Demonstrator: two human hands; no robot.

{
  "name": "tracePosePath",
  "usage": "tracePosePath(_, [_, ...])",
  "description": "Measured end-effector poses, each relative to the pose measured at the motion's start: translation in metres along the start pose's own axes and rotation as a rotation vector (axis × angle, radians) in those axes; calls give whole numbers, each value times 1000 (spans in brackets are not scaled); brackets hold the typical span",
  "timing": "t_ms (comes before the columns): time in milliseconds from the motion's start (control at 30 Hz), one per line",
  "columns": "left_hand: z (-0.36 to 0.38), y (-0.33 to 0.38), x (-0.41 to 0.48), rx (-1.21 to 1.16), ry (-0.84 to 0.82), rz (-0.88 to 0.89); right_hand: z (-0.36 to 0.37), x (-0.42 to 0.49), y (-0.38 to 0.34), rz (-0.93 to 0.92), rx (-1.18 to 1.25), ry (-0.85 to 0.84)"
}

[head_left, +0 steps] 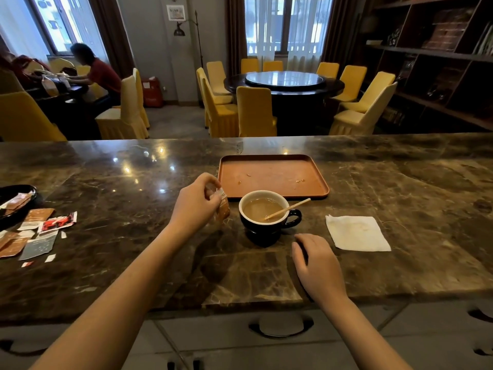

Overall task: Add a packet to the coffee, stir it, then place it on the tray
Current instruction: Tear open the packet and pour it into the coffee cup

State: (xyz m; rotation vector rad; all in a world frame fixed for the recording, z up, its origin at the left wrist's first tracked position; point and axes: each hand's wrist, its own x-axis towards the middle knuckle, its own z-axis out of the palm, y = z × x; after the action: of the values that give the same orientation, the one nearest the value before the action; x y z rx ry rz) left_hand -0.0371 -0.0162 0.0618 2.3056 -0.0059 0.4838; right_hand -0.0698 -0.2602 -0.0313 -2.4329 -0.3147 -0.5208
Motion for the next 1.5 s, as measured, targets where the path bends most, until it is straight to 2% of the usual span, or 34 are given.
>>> tracePosePath(100, [-5,23,-5,-56,-8,24,-12,1,-13,-86,120,101])
tracePosePath(300, [0,65,-14,-207,-126,42,-32,25,-59,-249,253,114])
tracePosePath(467, [7,91,-15,-232,-170,87,-31,41,-72,-207,317,128])
tracePosePath(600, [5,102,-8,-278,-200,55,-29,42,-76,-135,425,135])
tracePosePath(733, [0,110,3,-265,-339,11,-36,46,-79,74,715,41])
tracePosePath(833, [-7,113,19,-159,-424,72,-52,58,-72,154,856,-59])
tracePosePath(933, [-9,114,35,-79,-470,117,-66,76,-62,174,860,-163])
tracePosePath(1067, [-2,107,57,-104,-498,69,-74,102,-47,193,899,-326])
tracePosePath(1500, [23,65,80,-179,-525,-54,-55,148,-36,199,832,-402])
